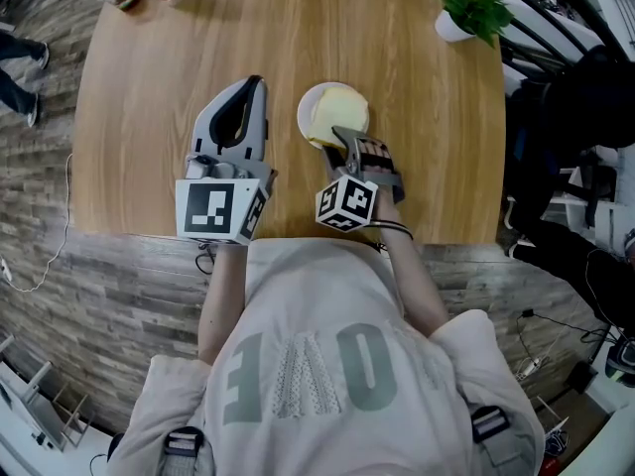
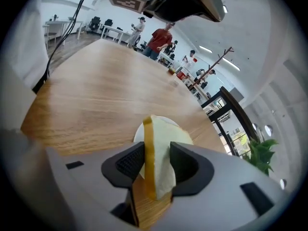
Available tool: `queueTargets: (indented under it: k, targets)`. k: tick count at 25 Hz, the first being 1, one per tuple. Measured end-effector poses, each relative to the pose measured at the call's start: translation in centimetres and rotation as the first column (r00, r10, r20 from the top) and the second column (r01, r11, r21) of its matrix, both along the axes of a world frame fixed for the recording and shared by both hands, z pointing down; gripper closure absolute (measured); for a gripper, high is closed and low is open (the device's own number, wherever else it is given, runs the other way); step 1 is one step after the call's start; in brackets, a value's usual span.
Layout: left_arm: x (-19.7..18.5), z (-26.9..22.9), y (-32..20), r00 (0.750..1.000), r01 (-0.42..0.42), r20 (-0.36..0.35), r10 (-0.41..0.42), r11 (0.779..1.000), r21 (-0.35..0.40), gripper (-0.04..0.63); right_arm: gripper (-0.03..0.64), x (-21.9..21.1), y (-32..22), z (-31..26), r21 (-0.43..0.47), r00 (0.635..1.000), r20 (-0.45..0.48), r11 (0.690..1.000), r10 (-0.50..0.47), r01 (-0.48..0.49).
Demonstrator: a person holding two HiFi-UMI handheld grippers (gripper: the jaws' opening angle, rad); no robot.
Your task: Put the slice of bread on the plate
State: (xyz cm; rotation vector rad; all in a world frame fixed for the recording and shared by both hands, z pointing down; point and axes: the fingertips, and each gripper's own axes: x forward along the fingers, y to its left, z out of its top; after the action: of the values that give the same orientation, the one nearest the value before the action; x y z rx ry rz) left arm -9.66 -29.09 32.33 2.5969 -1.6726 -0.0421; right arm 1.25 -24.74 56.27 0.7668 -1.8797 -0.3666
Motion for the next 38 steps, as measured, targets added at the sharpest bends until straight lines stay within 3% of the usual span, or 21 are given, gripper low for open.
queueTargets:
  k: [6,14,18,20,24,25,27,29,33,34,36,38]
  targets:
    - [0.2,0.0,-0.1,1.000,-0.005,0.001,0.005,1.000,-0.003,0.588,0.391,-0.2,-0.2,-0.1,-0.141,0.991,0.121,0.989,0.065,-0.048]
    - [0.1,-0.1,-0.2,1.000,0.001,0.007,-0.001,1.000,0.003,0.588,0.345,-0.6,-0.3,-3.6,-0.131,0.982,0.191,0.991,0.004,0.021]
    - [0.1,-0.3,-0.2,1.000,0.001,0.012,-0.001,1.000,0.008,0.588,0.347,-0.7,-1.9,-8.1,-0.077,0.950,0.311,0.997,0.036,-0.012]
    - [0.3,-0.4,-0.2,1.000,-0.003,0.016,0.002,1.000,0.012,0.588,0.347,-0.4,-3.3,-10.5,-0.062,0.904,0.420,0.996,0.083,-0.062]
    - [0.7,-1.1,-0.1,1.000,-0.010,0.022,0.009,1.000,0.026,0.588,0.351,1.6,-5.7,-15.9,-0.016,0.766,0.618,0.977,0.176,-0.212]
    - [0.7,-1.3,-0.2,1.000,-0.012,0.024,0.011,0.999,0.029,0.588,0.375,2.7,-6.3,-17.2,0.006,0.730,0.650,0.960,0.209,-0.280]
    - [0.8,-1.8,-0.2,0.999,-0.017,0.030,0.016,0.999,0.039,0.588,0.558,4.9,-6.9,-19.8,0.070,0.668,0.698,0.904,0.258,-0.422]
    - [0.7,-2.6,-0.1,0.999,-0.018,0.041,0.016,0.998,0.058,0.588,0.584,6.1,-6.8,-22.1,0.108,0.607,0.756,0.867,0.247,-0.487]
    - [1.1,-4.2,0.2,1.000,-0.017,0.020,0.015,0.996,0.092,0.588,0.600,7.7,-5.6,-25.4,0.017,0.374,0.905,0.861,0.203,-0.509]
    - [1.4,-4.4,0.2,1.000,-0.018,0.016,0.016,0.995,0.098,0.588,0.600,8.3,-5.4,-25.8,0.001,0.339,0.918,0.853,0.205,-0.521]
    - [1.9,-4.7,0.2,1.000,-0.018,0.026,0.016,0.994,0.109,0.588,0.600,9.0,-5.0,-26.1,0.008,0.329,0.921,0.837,0.206,-0.547]
    - [2.1,-4.9,0.3,0.999,-0.019,0.039,0.015,0.993,0.116,0.588,0.600,9.2,-4.6,-26.2,0.035,0.352,0.915,0.830,0.198,-0.557]
